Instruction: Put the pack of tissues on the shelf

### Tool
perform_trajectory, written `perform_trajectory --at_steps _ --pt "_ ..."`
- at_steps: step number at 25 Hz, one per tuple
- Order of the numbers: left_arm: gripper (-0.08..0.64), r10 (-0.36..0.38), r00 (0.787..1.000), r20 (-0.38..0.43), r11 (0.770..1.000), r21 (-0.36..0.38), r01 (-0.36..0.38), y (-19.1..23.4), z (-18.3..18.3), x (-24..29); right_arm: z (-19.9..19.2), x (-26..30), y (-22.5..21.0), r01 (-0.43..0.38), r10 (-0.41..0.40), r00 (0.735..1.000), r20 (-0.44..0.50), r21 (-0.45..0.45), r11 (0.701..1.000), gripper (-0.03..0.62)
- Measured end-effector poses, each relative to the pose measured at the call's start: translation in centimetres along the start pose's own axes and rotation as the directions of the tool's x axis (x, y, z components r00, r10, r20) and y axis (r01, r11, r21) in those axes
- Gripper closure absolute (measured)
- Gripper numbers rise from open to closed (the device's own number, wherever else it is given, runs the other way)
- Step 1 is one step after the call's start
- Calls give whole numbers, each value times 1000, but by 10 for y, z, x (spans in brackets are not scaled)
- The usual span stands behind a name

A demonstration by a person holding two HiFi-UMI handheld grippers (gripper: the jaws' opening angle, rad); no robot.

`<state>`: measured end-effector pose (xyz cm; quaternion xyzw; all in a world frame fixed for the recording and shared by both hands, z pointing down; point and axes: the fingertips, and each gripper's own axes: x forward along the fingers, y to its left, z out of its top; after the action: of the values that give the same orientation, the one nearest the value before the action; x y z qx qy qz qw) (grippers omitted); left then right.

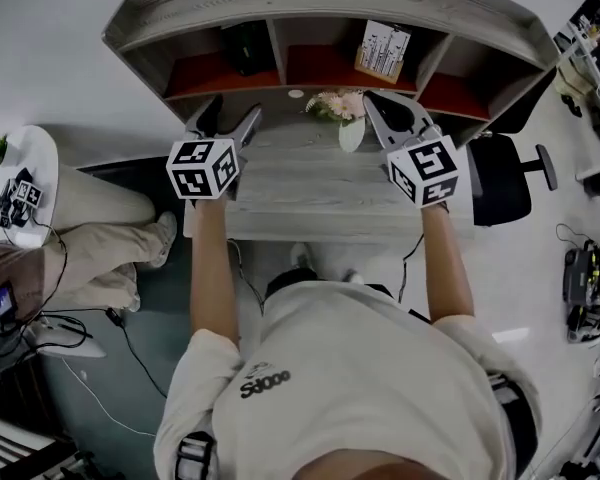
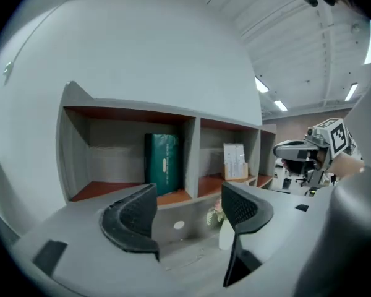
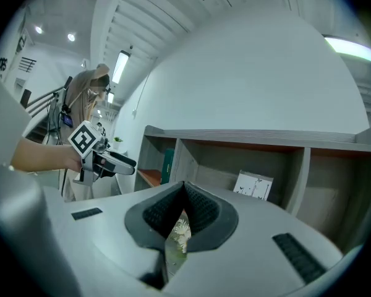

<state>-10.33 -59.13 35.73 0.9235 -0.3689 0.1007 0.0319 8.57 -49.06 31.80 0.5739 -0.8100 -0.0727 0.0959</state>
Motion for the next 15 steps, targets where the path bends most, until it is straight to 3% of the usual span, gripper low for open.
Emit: perform_trajectory --at_steps 4,9,15 --pt "356 41 999 -2 999 1 -41 -33 -16 -40 -7 -26 8 -33 33 999 3 11 999 598" --pt "489 95 995 17 995 38 -96 -73 -26 -85 -9 -54 22 -78 78 997 8 -15 997 598" --pt "541 164 985 49 984 67 -167 -111 -24 -129 1 -85 35 -131 132 991 28 -51 990 598"
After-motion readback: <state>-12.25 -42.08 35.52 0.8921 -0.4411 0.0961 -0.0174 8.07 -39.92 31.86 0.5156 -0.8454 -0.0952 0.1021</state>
